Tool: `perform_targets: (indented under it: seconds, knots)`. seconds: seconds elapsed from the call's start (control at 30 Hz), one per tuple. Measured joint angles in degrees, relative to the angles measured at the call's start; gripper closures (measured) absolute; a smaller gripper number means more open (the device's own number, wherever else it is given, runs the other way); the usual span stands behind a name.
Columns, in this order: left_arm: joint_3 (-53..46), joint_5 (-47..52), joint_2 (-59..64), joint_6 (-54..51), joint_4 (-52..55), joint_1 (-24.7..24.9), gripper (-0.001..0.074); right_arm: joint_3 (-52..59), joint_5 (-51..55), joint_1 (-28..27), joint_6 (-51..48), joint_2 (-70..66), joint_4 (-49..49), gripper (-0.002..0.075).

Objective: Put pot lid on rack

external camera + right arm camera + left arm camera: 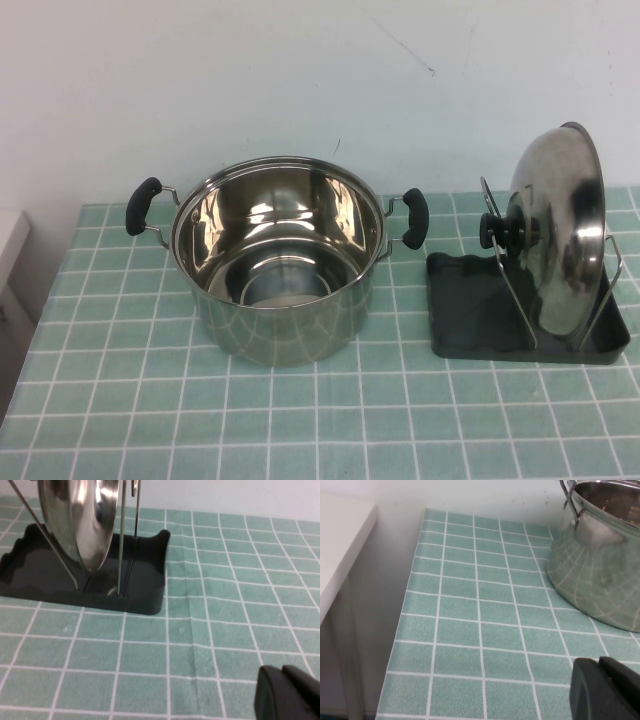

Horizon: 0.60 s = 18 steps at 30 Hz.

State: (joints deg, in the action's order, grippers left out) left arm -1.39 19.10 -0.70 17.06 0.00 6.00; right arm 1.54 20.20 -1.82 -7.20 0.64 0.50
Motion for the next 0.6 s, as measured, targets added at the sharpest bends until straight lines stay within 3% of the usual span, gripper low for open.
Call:
perform_targets:
  seconds: [0.6]
  knots:
    - [0.00,0.00,0.00,0.00,0.00,0.00,0.0737,0.00,0.09,0.00,0.99,0.00,0.00,0.0727]
